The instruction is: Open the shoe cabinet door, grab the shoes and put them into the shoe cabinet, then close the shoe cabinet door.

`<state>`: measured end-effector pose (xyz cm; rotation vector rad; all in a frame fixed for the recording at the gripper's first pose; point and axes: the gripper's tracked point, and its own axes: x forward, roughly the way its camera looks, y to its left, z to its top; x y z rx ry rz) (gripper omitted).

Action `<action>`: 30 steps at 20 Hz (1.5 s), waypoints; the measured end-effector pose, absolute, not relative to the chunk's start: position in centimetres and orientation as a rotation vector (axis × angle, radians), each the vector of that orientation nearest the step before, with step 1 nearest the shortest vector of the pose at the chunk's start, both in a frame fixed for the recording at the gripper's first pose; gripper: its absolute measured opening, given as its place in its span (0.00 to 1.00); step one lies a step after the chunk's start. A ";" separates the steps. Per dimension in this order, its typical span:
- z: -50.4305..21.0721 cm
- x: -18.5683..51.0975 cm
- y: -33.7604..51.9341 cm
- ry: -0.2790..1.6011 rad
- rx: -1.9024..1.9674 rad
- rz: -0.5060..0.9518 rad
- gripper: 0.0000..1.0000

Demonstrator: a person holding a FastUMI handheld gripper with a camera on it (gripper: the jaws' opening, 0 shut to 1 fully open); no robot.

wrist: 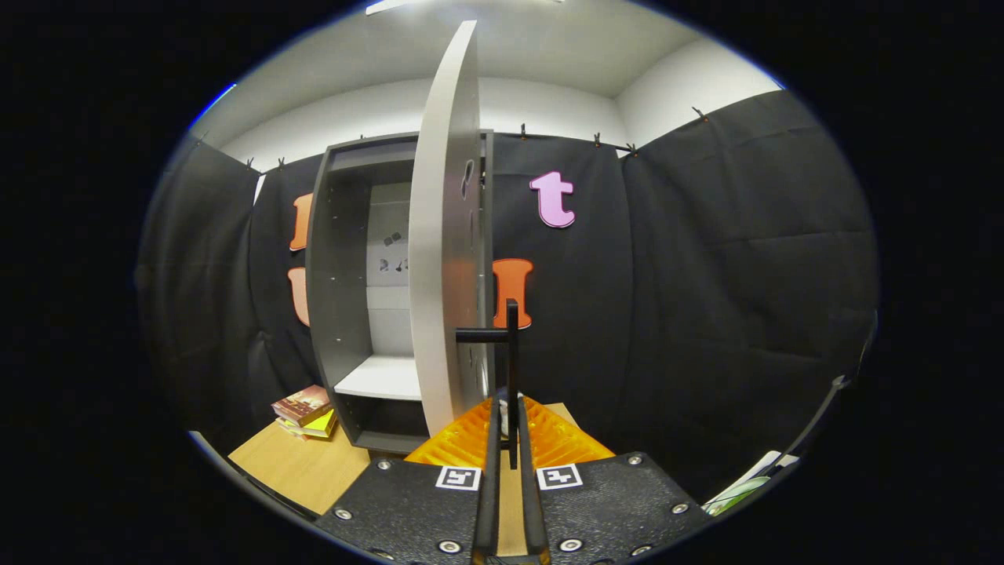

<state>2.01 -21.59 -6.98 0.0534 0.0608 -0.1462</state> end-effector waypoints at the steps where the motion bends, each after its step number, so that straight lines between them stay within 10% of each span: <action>1: -7.1 1.5 -22.6 0.063 0.056 -0.160 0.12; 19: -7.1 -3.9 -14.8 0.084 -0.012 -0.219 0.13; 30: -19.5 -1.6 -2.5 0.332 0.081 -0.090 0.38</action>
